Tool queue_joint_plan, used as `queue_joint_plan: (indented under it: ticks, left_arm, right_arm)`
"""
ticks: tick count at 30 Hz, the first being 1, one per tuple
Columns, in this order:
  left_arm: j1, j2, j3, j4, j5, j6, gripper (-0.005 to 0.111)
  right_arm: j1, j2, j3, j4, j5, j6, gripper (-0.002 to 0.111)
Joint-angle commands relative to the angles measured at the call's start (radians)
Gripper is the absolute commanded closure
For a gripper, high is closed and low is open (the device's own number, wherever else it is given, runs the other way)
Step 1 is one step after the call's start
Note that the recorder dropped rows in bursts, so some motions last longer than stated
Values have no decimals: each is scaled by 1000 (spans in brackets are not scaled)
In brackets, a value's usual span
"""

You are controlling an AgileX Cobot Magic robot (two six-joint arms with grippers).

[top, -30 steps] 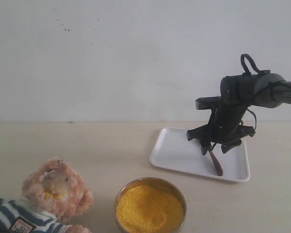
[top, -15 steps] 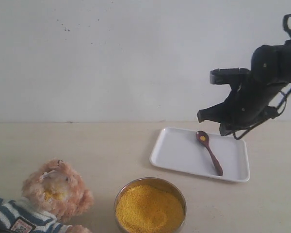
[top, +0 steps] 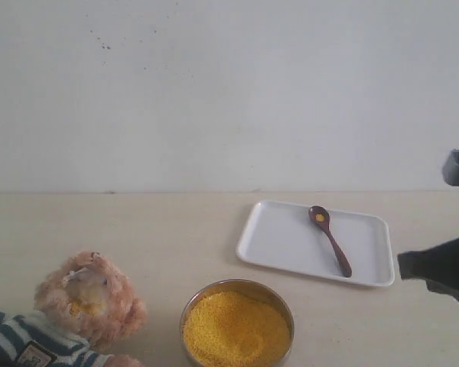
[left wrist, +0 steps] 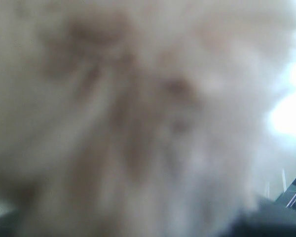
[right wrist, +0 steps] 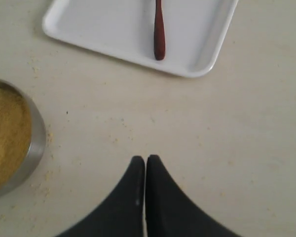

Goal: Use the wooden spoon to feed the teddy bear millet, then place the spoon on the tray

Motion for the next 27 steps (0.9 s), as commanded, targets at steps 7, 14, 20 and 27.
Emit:
queue_joint_plan:
  ticks: [7, 14, 20, 27]
  left_arm:
    - [2, 1, 2, -9, 20, 9, 103]
    - [2, 1, 2, -9, 20, 9, 103]
    - [2, 1, 2, -9, 20, 9, 103]
    - [2, 1, 2, -9, 20, 9, 103]
  right_arm:
    - [1, -460, 235, 34, 120, 61, 108]
    - [1, -570, 237, 37, 183, 101, 108]
    - [27, -574, 237, 12, 142, 99, 108]
    - [27, -618, 237, -15, 85, 73, 108]
